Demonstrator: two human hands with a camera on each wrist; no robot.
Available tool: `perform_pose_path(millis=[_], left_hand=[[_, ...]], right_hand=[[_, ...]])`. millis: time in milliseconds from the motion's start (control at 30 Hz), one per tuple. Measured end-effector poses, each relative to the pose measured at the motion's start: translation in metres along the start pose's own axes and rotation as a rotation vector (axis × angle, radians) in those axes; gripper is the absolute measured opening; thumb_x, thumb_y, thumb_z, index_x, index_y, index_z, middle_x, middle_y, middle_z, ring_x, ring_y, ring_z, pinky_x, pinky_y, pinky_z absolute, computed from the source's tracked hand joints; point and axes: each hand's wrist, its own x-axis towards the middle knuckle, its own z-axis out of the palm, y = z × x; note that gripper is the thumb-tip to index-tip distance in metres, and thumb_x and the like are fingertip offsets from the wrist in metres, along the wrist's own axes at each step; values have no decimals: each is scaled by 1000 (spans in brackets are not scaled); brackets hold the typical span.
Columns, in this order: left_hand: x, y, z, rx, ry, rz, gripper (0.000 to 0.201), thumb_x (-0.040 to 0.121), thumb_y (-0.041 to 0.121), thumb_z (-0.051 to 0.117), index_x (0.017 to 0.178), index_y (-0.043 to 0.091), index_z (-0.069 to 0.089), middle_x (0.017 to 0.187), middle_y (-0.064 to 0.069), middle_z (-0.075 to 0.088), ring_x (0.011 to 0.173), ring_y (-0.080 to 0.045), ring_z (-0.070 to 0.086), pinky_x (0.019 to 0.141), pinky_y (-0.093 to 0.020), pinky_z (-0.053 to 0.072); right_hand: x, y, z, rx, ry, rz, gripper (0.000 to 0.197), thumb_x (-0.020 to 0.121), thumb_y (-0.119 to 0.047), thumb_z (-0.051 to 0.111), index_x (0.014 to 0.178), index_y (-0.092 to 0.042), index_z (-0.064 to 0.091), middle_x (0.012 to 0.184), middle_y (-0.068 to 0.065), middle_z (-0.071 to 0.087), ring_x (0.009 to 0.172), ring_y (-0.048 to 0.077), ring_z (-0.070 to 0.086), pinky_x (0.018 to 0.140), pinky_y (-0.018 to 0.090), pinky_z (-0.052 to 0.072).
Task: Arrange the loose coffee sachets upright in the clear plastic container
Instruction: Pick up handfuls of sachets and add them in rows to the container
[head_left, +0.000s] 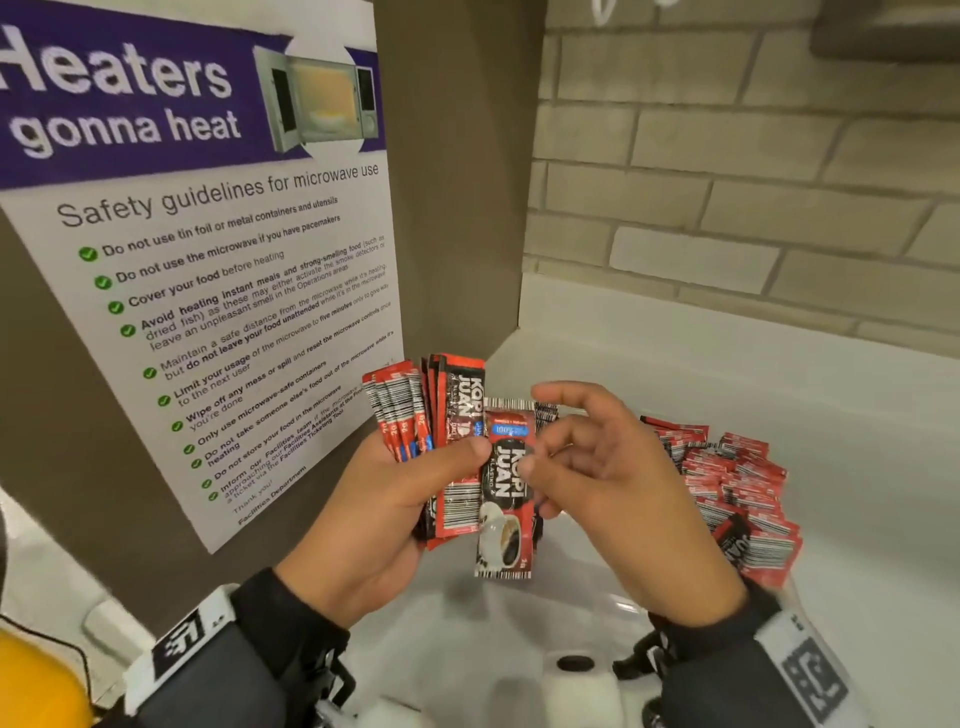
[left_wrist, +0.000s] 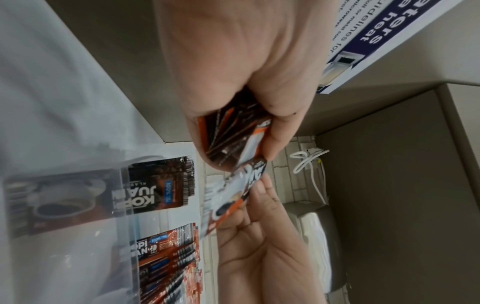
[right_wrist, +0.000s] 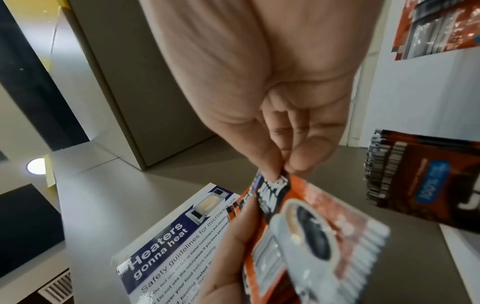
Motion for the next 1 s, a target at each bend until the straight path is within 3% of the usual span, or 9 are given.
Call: perform_pose_path(millis=[133,200,267,500,567,667,767,900,1000], left_hand=[[-7,-4,-3,57,3,-13,24,74,5,71,98,9,70,96,-14,74,83,-27,72,65,-33,58],[-8,-5,-8,99,59,13,19,68,10,76,87,16,74,86,-7,73,76,-19,71,62,-32,56],[-7,-3,-17,75,147,44,24,66,14,73,89,18,71,83,-3,71,72,-12,69,59,-31,55],[-10,2,-51,-87,283,98,27,69,12,64,96,15,65,75,-1,66,63,-10,65,54,-26,56],[-14,-1,-56,-95,286,91,35,64,14,72,98,15,64,76,-2,67,63,-10,66,53,-26,56],[-17,-8,-60,-69,285,62,72,39,29,93,104,15,65,81,-4,68,68,-13,69,53,-28,55],[-18,-15,-61,-107,271,-6,59,44,24,89,99,15,69,78,-4,68,65,-12,68,51,-28,55],[-16,-22,-55,-125,185,-83,83,15,36,97,92,15,74,78,-6,68,67,-16,69,55,-30,56],[-16,-24,-47,-83,124,-136,57,33,26,96,86,16,75,78,-6,69,68,-16,69,57,-33,58]], right_hand=[[-1,-1,-1,59,92,-49,37,81,4,65,104,-24,58,71,1,62,60,16,61,53,26,51],[-2,-2,-5,30,182,-123,37,80,4,65,102,-25,56,75,3,63,60,20,62,56,30,53],[-7,-3,-11,-41,253,-217,37,80,4,65,97,-27,53,80,1,63,63,20,62,61,31,53],[-22,32,-9,-456,156,-224,44,82,0,66,89,-39,47,82,-12,61,69,7,64,61,15,48],[-23,40,-3,-509,139,-210,42,84,-2,64,86,-40,46,77,-14,61,67,3,64,59,9,45],[-20,46,3,-555,128,-200,26,86,-6,64,81,-31,57,75,-12,63,65,4,63,58,14,47],[-18,51,2,-589,163,-159,14,82,-7,67,77,-19,64,71,-9,63,67,7,59,61,19,47],[-17,48,2,-586,195,-93,20,79,-16,72,87,-30,60,63,-6,56,56,7,52,53,18,41],[-19,36,0,-557,235,-112,31,78,-28,72,94,-38,48,71,-6,52,57,11,48,54,21,40]])
